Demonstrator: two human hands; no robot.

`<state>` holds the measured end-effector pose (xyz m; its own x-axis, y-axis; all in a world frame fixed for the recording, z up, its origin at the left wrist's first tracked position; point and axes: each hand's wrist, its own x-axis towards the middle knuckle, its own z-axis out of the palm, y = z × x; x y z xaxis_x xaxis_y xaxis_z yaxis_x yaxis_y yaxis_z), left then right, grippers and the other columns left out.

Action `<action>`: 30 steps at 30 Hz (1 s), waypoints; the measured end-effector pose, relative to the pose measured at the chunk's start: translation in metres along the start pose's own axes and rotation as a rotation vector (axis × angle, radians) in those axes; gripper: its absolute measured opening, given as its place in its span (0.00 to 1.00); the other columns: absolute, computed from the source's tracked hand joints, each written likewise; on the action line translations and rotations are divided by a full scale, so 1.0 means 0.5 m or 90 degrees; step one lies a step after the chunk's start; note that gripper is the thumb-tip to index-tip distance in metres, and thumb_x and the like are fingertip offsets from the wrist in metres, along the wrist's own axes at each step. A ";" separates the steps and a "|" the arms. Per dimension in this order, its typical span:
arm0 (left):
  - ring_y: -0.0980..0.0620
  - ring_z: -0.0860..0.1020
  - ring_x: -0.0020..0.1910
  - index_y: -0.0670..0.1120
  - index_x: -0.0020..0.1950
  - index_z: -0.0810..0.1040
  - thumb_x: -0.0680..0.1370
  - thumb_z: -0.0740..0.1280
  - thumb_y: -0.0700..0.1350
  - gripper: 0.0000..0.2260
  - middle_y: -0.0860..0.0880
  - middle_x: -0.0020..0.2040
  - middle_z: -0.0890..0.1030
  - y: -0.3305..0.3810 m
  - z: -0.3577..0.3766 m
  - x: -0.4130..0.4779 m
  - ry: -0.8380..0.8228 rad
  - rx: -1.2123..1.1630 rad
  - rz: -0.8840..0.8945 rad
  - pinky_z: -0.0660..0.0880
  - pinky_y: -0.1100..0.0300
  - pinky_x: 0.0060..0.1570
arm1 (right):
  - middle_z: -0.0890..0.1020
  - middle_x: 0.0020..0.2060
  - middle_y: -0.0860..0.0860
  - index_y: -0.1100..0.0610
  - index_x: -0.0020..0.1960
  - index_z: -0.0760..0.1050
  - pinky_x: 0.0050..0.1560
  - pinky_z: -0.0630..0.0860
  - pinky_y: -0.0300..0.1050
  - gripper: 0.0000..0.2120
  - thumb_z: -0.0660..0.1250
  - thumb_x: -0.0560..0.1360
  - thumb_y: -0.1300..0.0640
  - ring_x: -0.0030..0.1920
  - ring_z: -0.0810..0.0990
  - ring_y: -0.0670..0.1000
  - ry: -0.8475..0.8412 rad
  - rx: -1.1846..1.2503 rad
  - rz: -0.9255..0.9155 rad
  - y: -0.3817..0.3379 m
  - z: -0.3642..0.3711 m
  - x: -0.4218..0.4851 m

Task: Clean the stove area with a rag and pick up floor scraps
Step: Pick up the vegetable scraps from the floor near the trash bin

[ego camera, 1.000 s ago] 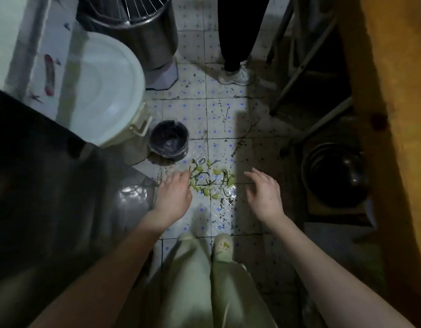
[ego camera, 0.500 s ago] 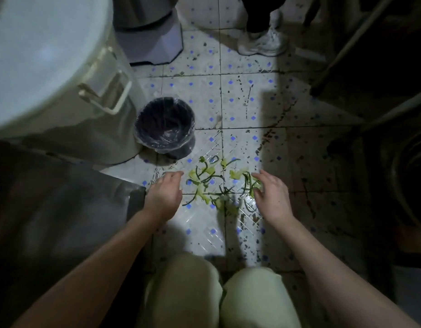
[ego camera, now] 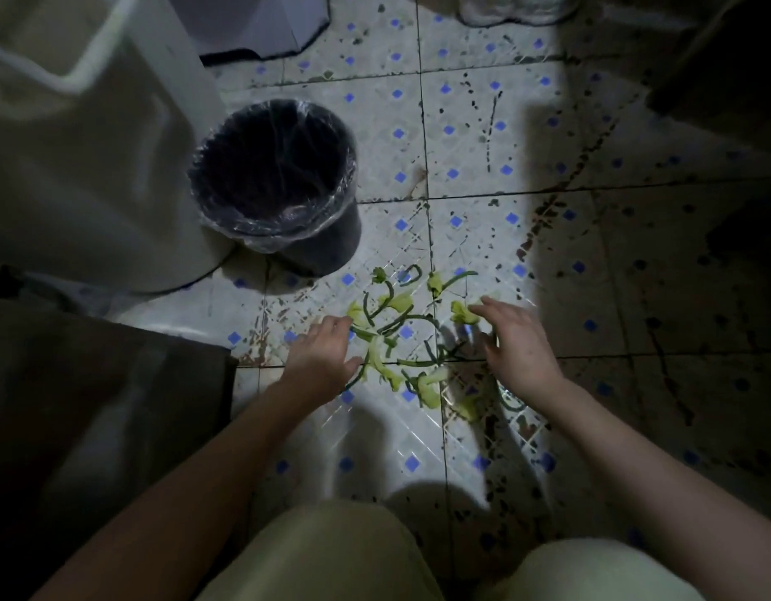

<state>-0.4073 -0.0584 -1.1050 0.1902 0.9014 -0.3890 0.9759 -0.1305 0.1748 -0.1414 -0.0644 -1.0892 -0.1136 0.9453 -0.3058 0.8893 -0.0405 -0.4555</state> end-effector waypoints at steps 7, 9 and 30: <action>0.42 0.78 0.45 0.39 0.62 0.75 0.68 0.71 0.58 0.30 0.40 0.50 0.78 0.006 0.070 0.030 0.052 0.026 0.078 0.78 0.52 0.42 | 0.71 0.70 0.52 0.51 0.67 0.71 0.71 0.62 0.56 0.20 0.64 0.76 0.62 0.69 0.69 0.55 0.000 -0.009 -0.013 0.032 0.029 0.011; 0.42 0.79 0.43 0.38 0.59 0.77 0.65 0.74 0.59 0.32 0.39 0.48 0.79 0.009 0.087 0.043 0.052 0.030 0.072 0.78 0.52 0.39 | 0.71 0.69 0.52 0.51 0.67 0.72 0.71 0.62 0.55 0.20 0.65 0.76 0.61 0.69 0.69 0.55 0.013 0.004 -0.007 0.039 0.043 0.019; 0.41 0.74 0.46 0.35 0.52 0.72 0.77 0.57 0.30 0.07 0.36 0.49 0.73 0.048 0.160 0.043 -0.038 -0.285 -0.076 0.75 0.49 0.48 | 0.72 0.68 0.51 0.51 0.68 0.71 0.71 0.60 0.50 0.23 0.64 0.75 0.63 0.68 0.69 0.54 -0.047 0.026 -0.047 0.014 0.137 0.011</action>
<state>-0.3712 -0.0749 -1.1815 0.0978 0.8724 -0.4789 0.8516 0.1757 0.4939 -0.1661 -0.0817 -1.1516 -0.2117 0.9201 -0.3296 0.8583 0.0137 -0.5130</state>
